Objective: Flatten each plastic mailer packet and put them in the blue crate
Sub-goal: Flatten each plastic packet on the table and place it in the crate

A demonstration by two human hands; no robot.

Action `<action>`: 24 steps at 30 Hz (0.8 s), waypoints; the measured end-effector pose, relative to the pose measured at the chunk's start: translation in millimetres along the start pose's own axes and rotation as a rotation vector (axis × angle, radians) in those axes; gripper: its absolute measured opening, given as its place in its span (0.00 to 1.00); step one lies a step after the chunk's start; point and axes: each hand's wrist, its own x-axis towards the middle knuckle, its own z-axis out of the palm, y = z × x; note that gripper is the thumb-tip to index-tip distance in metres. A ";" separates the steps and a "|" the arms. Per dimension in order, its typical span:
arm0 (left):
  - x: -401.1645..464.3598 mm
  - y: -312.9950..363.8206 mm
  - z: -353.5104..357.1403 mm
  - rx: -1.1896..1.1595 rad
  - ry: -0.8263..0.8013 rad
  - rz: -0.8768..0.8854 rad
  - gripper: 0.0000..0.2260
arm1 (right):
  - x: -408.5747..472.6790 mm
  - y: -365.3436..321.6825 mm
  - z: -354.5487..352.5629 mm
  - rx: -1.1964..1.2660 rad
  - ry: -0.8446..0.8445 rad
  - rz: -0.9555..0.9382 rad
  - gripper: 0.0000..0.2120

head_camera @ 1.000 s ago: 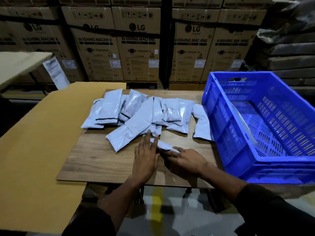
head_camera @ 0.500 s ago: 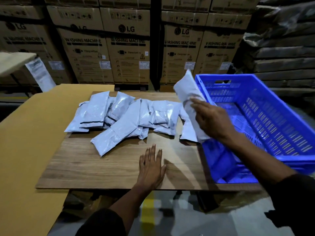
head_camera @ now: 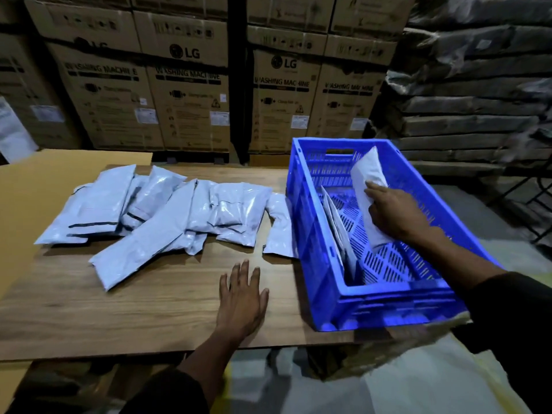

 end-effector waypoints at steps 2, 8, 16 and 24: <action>-0.2 -1.6 3.0 -0.019 0.027 -0.011 0.26 | -2.4 2.8 20.7 -0.083 -0.175 -0.034 0.20; -0.9 -1.3 4.0 -0.012 0.041 -0.035 0.27 | -0.3 1.8 77.1 -0.137 -0.485 -0.194 0.16; 1.3 -0.6 7.2 -0.012 0.056 -0.042 0.27 | 6.4 -10.1 98.4 0.100 -0.424 -0.191 0.11; 1.4 -1.6 8.7 -0.032 0.068 -0.045 0.27 | -0.4 -28.7 74.0 0.212 -0.446 -0.089 0.29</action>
